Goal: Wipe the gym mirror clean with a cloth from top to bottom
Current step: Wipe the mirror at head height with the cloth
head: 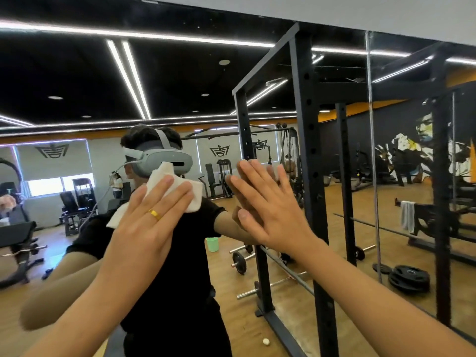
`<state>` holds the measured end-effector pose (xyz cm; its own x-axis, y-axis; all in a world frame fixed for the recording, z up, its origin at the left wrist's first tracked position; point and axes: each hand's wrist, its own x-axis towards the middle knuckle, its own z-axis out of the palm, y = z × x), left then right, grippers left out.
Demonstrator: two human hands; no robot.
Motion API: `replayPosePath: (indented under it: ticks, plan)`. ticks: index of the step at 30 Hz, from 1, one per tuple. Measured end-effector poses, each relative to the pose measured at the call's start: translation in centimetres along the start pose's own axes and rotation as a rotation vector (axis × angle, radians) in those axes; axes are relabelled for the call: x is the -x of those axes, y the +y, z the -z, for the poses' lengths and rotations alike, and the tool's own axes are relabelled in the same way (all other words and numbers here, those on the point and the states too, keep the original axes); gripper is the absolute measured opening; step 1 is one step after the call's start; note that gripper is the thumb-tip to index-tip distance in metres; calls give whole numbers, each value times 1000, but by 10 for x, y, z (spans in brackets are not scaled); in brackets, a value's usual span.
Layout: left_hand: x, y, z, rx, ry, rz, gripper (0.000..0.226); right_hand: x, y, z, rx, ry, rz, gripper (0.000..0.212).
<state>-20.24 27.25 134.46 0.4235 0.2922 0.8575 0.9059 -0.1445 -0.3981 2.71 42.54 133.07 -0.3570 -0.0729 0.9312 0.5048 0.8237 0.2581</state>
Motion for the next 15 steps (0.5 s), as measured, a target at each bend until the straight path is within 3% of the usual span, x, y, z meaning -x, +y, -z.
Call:
replayPosePath:
  ticks: [3, 8, 15]
  plan:
    - [2, 1, -3, -39, 19, 4, 48, 15, 34, 22, 76, 28, 35, 65]
    - [-11, 10, -8, -87, 35, 49, 43, 38, 106, 37, 141, -19, -57, 67]
    - [-73, 40, -32, -77, 71, 100, 46, 41, 115, 18, 75, 41, -49, 65]
